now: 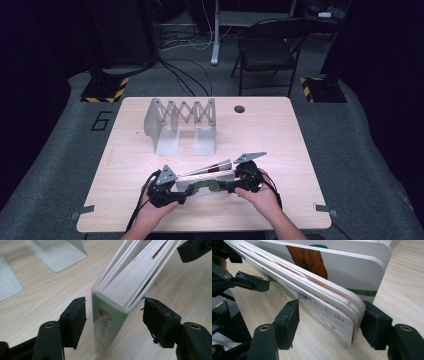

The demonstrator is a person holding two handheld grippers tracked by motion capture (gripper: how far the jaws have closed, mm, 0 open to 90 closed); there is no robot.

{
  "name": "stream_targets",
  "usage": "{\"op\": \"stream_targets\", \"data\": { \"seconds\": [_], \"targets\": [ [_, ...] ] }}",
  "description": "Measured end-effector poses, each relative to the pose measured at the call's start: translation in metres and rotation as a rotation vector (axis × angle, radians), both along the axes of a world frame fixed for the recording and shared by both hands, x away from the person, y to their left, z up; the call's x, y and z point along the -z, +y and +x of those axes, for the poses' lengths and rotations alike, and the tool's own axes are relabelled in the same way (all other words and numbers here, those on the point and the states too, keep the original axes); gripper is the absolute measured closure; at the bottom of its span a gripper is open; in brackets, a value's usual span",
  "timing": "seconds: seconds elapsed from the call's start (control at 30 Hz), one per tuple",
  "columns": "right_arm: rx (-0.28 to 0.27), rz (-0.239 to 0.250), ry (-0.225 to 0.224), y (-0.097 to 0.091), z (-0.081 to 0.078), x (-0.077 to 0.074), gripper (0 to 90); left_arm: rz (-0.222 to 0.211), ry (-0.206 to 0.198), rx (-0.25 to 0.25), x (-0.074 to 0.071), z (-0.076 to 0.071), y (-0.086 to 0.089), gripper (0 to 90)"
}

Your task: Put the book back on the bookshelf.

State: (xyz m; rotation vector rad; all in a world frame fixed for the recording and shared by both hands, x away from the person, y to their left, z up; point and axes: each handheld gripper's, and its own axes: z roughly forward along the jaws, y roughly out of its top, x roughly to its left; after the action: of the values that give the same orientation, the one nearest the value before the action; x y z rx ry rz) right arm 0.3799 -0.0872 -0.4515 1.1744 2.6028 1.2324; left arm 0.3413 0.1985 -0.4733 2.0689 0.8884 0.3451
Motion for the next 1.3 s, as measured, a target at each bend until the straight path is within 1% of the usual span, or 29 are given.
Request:
{"op": "stream_targets", "data": {
  "seconds": [0.13, 0.17, 0.2, 0.23, 0.27, 0.43, 0.53, 0.57, 0.67, 0.7, 0.73, 0.77, 0.83, 0.87, 0.9, 0.93, 0.97, 1.0, 1.1, 1.13, 1.17, 1.2, 1.23, 1.3],
  "targets": [
    [0.007, 0.003, 0.013, -0.002, 0.001, 0.004, 35.5, -0.015, 0.012, 0.008, 0.001, 0.001, -0.003, 37.9],
    [0.009, 0.007, 0.02, -0.002, 0.001, 0.005, 35.6, -0.018, 0.01, 0.012, 0.001, 0.001, -0.004, 38.4],
    [0.004, 0.007, 0.016, -0.003, 0.002, 0.006, 35.7, -0.019, 0.008, 0.016, 0.0, 0.002, -0.004, 38.9],
    [0.008, 0.004, 0.024, -0.003, 0.002, 0.006, 35.8, -0.035, 0.019, 0.01, 0.001, 0.001, -0.005, 38.9],
    [0.004, 0.003, 0.017, -0.004, 0.002, 0.007, 35.9, -0.034, 0.018, 0.018, 0.0, 0.002, -0.005, 38.9],
    [0.019, 0.01, 0.035, -0.007, 0.002, 0.009, 35.9, -0.043, 0.03, 0.04, -0.001, 0.005, -0.01, 39.6],
    [0.018, 0.008, 0.033, -0.008, 0.003, 0.01, 36.8, -0.031, 0.023, 0.053, -0.001, 0.006, -0.012, 40.0],
    [0.012, 0.002, 0.024, -0.009, 0.003, 0.01, 37.2, -0.027, 0.026, 0.056, -0.002, 0.007, -0.012, 40.3],
    [0.016, -0.005, 0.028, -0.01, 0.001, 0.01, 38.8, -0.033, 0.021, 0.055, -0.002, 0.008, -0.013, 40.4],
    [0.009, -0.006, 0.019, -0.01, 0.002, 0.011, 39.0, -0.03, 0.021, 0.065, -0.002, 0.009, -0.012, 40.4],
    [0.017, -0.006, 0.03, -0.01, 0.001, 0.011, 39.2, -0.03, 0.018, 0.064, -0.002, 0.009, -0.013, 40.4],
    [0.013, -0.008, 0.024, -0.01, 0.002, 0.011, 39.3, -0.034, 0.023, 0.064, -0.002, 0.008, -0.013, 40.4],
    [0.016, -0.006, 0.027, -0.01, 0.002, 0.012, 39.4, -0.027, 0.03, 0.079, -0.003, 0.009, -0.012, 41.2],
    [0.02, -0.002, 0.033, -0.01, 0.002, 0.012, 39.6, -0.034, 0.028, 0.079, -0.003, 0.009, -0.011, 42.3],
    [0.026, -0.003, 0.041, -0.01, 0.002, 0.011, 39.9, -0.032, 0.027, 0.078, -0.004, 0.009, -0.011, 43.4],
    [0.013, -0.003, 0.026, -0.011, 0.003, 0.012, 40.0, -0.024, 0.02, 0.081, -0.005, 0.009, -0.01, 44.3],
    [0.016, -0.002, 0.027, -0.011, 0.004, 0.012, 40.2, -0.022, 0.03, 0.09, -0.006, 0.009, -0.009, 45.3],
    [0.024, 0.002, 0.029, -0.011, 0.004, 0.012, 40.5, -0.023, 0.025, 0.085, -0.006, 0.008, -0.01, 46.4],
    [0.035, 0.009, 0.034, -0.011, 0.005, 0.012, 41.0, -0.016, 0.019, 0.094, -0.006, 0.004, -0.011, 48.6],
    [0.036, 0.007, 0.03, -0.011, 0.006, 0.012, 41.1, -0.004, 0.014, 0.101, -0.007, 0.003, -0.011, 49.4],
    [0.036, 0.012, 0.028, -0.011, 0.006, 0.013, 41.0, -0.003, 0.021, 0.107, -0.007, 0.001, -0.012, 49.9],
    [0.036, 0.011, 0.028, -0.011, 0.007, 0.013, 41.0, -0.007, 0.019, 0.104, -0.007, 0.0, -0.013, 50.4],
    [0.034, 0.009, 0.022, -0.011, 0.008, 0.013, 41.0, -0.006, 0.027, 0.113, -0.008, -0.002, -0.013, 51.2],
    [0.038, 0.001, 0.021, -0.009, 0.008, 0.012, 40.6, 0.001, 0.02, 0.117, -0.008, -0.004, -0.014, 52.7]
  ]
}}
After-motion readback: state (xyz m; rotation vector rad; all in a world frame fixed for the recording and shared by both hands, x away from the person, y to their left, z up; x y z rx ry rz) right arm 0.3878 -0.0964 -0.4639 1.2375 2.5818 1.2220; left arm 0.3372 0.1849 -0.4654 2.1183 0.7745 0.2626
